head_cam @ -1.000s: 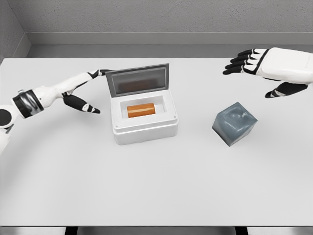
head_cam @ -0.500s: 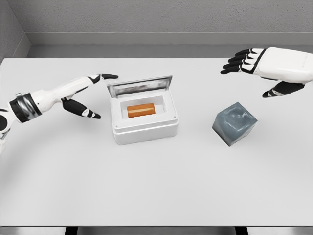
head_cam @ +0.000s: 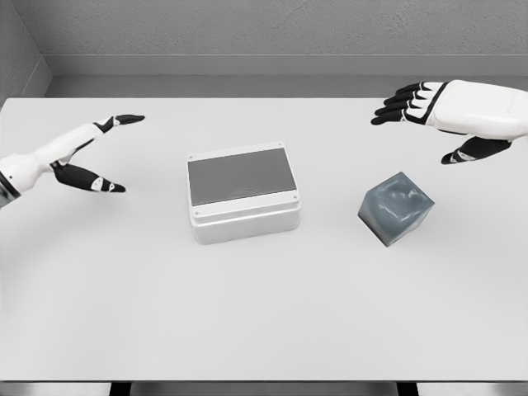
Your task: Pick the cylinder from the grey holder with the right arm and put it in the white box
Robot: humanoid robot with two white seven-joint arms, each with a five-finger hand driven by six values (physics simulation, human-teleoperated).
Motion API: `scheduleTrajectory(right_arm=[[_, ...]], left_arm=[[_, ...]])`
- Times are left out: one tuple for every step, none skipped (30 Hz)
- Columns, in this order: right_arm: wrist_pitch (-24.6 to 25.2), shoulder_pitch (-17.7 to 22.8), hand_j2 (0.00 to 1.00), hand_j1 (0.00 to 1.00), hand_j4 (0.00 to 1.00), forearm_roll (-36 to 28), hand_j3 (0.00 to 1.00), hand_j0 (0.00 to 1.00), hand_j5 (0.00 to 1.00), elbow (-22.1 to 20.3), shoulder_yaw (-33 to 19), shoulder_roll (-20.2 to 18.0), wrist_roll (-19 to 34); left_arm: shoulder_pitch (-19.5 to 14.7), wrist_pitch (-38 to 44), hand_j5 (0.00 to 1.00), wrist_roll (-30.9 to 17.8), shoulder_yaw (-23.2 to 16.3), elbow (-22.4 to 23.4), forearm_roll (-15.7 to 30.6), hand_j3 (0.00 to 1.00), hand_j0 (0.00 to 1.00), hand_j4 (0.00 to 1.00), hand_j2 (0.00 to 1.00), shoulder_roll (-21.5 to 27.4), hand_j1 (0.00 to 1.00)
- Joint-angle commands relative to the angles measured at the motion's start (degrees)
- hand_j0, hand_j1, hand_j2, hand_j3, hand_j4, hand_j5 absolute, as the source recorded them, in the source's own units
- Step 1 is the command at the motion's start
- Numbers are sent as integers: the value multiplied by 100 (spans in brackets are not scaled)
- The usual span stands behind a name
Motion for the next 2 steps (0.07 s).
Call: scheduleTrajectory(right_arm=[[8, 17, 100, 100, 100, -44, 100, 100, 100, 0, -29, 33, -3], [8, 61, 100, 100, 100, -36, 100, 100, 100, 9, -64, 130, 32]], left_arm=[[0, 12, 100, 7, 140, 39, 66, 100, 100, 100, 100, 38, 100], [0, 12, 100, 16, 157, 39, 66, 100, 100, 100, 100, 38, 100]])
